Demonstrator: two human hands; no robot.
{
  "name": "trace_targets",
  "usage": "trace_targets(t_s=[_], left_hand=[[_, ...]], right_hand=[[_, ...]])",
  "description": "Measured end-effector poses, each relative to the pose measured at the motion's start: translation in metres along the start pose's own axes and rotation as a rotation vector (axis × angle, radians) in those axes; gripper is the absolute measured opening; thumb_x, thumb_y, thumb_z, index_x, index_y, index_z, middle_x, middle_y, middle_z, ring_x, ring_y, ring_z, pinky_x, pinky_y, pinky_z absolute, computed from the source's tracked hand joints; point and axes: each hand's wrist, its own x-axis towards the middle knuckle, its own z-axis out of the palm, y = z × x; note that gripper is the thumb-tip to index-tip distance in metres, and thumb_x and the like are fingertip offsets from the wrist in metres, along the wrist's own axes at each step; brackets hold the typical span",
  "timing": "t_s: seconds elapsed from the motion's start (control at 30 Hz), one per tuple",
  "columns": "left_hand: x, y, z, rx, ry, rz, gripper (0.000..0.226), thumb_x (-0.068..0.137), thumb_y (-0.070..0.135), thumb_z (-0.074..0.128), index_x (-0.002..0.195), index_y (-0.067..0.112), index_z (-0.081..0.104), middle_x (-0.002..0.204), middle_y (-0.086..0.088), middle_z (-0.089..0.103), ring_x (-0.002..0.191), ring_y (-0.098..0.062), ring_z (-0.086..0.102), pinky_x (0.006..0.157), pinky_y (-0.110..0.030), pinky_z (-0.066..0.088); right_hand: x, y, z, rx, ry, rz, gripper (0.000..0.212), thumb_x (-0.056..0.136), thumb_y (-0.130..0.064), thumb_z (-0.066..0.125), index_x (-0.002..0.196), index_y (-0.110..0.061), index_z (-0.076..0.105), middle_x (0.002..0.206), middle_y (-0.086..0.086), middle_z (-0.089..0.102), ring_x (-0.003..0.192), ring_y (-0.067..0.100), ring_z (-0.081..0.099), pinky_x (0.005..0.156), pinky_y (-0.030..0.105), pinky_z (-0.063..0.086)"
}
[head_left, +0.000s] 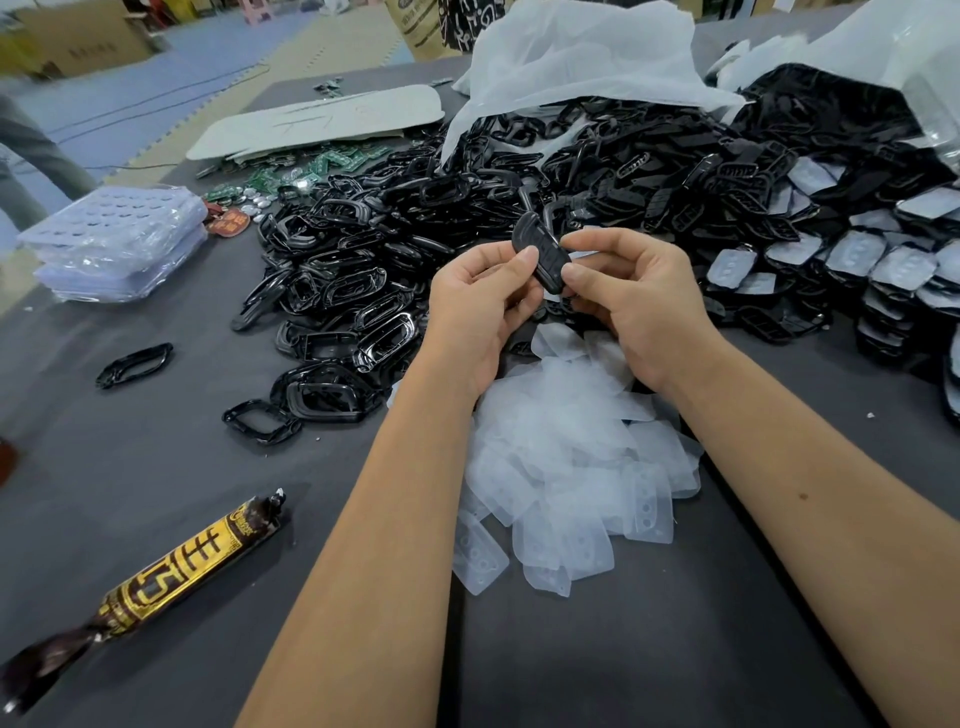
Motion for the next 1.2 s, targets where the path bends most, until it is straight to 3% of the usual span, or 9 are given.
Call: trace_targets(t_s=[0.23,0.57,0.77,0.9,1.03,1.2], left_hand=[[-0.001,-0.001,0.002,0.019,-0.010,0.007,0.003,0.098,0.004,0.067,0.096,0.004,0.069,0.084,-0.008,0.072,0.071,-0.011,0.065,0.072,-0.023,0.058],[-0.002,0.002,0.002,0.081,-0.029,0.013,0.010,0.102,0.007,0.062,0.095,0.004,0.068,0.082,-0.009,0.064,0.068,-0.012,0.059,0.068,-0.022,0.057],[-0.003,0.000,0.003,0.182,-0.053,0.015,0.015,0.100,0.006,0.064,0.110,-0.005,0.068,0.087,-0.014,0.067,0.068,-0.013,0.061,0.067,-0.024,0.059],[-0.004,0.001,0.002,0.210,-0.078,0.004,0.006,0.099,0.007,0.067,0.103,0.002,0.068,0.080,-0.008,0.068,0.068,-0.013,0.061,0.067,-0.026,0.059],[-0.005,0.003,0.003,0.225,-0.131,-0.002,0.004,0.100,0.008,0.065,0.100,0.006,0.069,0.084,-0.009,0.069,0.071,-0.014,0.061,0.072,-0.029,0.059],[-0.003,0.007,0.004,0.235,-0.150,-0.008,0.008,0.099,0.009,0.067,0.105,0.004,0.070,0.091,-0.016,0.070,0.075,-0.017,0.061,0.073,-0.029,0.060]], right_hand=[[0.001,0.001,-0.003,0.093,-0.049,0.018,0.026,0.091,0.005,0.072,0.108,-0.014,0.075,0.079,0.003,0.072,0.079,0.016,0.069,0.080,0.029,0.058],[0.000,-0.002,-0.006,0.201,-0.118,0.032,0.026,0.089,0.005,0.071,0.110,-0.010,0.070,0.071,-0.003,0.070,0.070,0.012,0.068,0.071,0.023,0.056],[0.003,-0.006,-0.007,0.297,-0.115,0.154,0.019,0.098,0.004,0.061,0.111,-0.006,0.069,0.091,0.007,0.076,0.084,0.018,0.073,0.079,0.031,0.061],[0.003,-0.003,-0.010,0.293,-0.096,0.143,0.023,0.092,0.008,0.065,0.109,-0.006,0.072,0.087,0.007,0.076,0.082,0.018,0.075,0.076,0.027,0.060],[0.005,-0.002,-0.016,0.381,-0.127,0.180,0.032,0.075,-0.001,0.074,0.107,-0.007,0.073,0.090,0.007,0.078,0.083,0.017,0.076,0.076,0.026,0.060],[0.003,-0.003,-0.017,0.436,-0.159,0.192,0.030,0.076,-0.001,0.074,0.104,-0.010,0.075,0.092,0.004,0.080,0.083,0.015,0.077,0.072,0.024,0.060]])
